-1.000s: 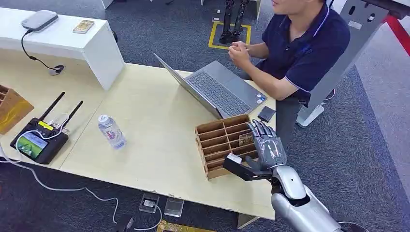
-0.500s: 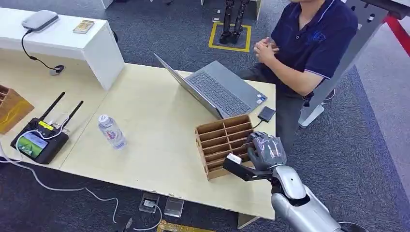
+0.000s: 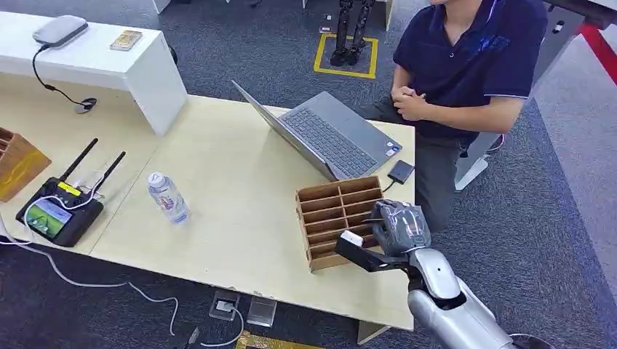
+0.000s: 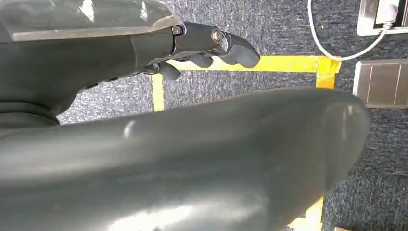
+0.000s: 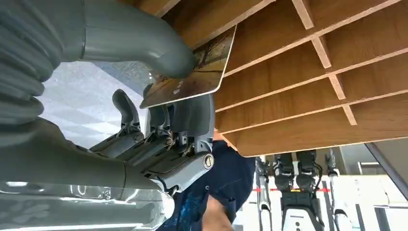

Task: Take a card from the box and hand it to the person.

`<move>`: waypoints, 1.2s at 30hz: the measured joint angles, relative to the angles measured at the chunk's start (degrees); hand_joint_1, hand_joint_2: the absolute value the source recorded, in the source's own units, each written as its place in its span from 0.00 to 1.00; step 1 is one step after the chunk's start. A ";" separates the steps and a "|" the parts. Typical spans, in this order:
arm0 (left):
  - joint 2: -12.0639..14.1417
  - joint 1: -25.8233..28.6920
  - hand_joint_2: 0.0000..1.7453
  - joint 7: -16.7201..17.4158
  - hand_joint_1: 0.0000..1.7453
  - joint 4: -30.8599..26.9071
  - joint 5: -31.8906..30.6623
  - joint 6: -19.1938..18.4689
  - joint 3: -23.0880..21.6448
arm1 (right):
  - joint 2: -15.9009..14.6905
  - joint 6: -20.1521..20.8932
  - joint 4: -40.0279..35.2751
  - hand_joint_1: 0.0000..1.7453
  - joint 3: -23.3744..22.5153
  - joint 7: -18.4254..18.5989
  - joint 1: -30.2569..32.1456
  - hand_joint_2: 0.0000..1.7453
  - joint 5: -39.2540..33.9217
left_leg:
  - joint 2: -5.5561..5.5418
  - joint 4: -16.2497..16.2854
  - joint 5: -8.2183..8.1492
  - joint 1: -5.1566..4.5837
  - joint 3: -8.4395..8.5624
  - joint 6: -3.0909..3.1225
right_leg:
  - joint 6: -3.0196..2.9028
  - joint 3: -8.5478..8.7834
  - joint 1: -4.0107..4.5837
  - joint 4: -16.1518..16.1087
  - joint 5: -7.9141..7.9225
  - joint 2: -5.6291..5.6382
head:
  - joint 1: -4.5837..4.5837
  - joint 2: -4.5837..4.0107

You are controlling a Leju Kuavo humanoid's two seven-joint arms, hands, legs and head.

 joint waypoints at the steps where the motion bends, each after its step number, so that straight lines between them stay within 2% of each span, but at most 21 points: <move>1: 0.00 0.00 0.00 0.00 0.00 0.00 0.00 0.00 0.00 | 0.02 0.00 0.00 0.77 -0.02 0.00 0.00 1.00 0.00 | 0.00 0.00 0.00 0.00 0.00 0.00 | 0.00 0.00 0.00 0.00 0.00 0.00 | 0.00 0.00; 7: 0.00 0.00 0.00 0.00 0.00 0.00 0.00 0.00 0.00 | 0.02 0.00 0.00 0.79 -0.02 0.00 0.00 1.00 0.02 | 0.00 0.00 0.00 0.00 0.00 0.00 | 0.00 0.00 0.00 0.00 0.00 0.00 | 0.00 0.00; 9: 0.00 0.00 0.00 0.00 0.00 0.00 0.00 0.02 0.00 | 0.02 0.00 0.00 0.76 -0.02 0.00 -0.01 1.00 0.00 | 0.00 0.00 0.00 0.00 0.00 0.00 | 0.00 0.00 0.00 0.00 0.00 0.00 | 0.00 0.00; 14: 0.00 0.00 0.00 -0.11 0.00 0.00 0.02 0.00 0.00 | 0.02 -0.02 0.00 0.79 -0.02 -0.02 -0.01 1.00 0.28 | 0.00 0.00 0.00 0.00 0.00 0.00 | 0.00 0.00 0.00 0.00 0.00 0.00 | 0.00 0.00; 16: 0.00 0.00 0.00 -0.11 0.00 0.00 0.02 0.02 0.00 | 0.02 -0.07 0.00 0.87 -0.02 -0.02 -0.02 1.00 0.33 | 0.00 0.00 0.00 0.00 0.00 0.00 | 0.00 0.00 0.00 0.00 0.00 0.00 | 0.00 0.00; 17: 0.00 0.00 0.00 -0.15 0.00 0.00 0.02 0.02 0.00 | 0.02 -0.11 0.00 0.95 -0.02 -0.02 -0.03 1.00 0.33 | 0.00 0.00 0.00 0.00 0.00 0.00 | 0.00 0.00 0.00 0.00 0.00 0.00 | 0.00 0.00; 28: 0.00 0.00 0.00 -2.12 0.00 0.00 0.13 0.13 0.00 | 0.02 -2.16 -0.02 0.96 -0.13 -0.02 0.02 1.00 0.57 | 0.00 0.00 0.00 0.00 -0.01 0.00 | 0.00 -0.01 0.00 0.00 0.00 0.00 | 0.00 0.00; 32: 0.04 0.03 0.00 -2.27 0.00 0.00 0.68 0.20 0.04 | -0.61 -2.19 -3.36 0.96 -1.18 2.99 -0.13 1.00 2.51 | 0.01 0.00 0.00 0.00 -0.01 0.00 | 0.00 -0.02 0.00 0.00 0.01 0.01 | 0.00 0.00; 36: 0.22 0.10 0.00 -2.27 0.00 0.00 1.27 0.17 0.09 | -2.93 1.66 -11.81 0.96 -3.50 6.86 -2.61 1.00 3.45 | 0.02 0.01 0.02 0.00 0.01 -0.01 | 0.01 -0.02 0.00 0.00 0.02 0.02 | -0.02 0.00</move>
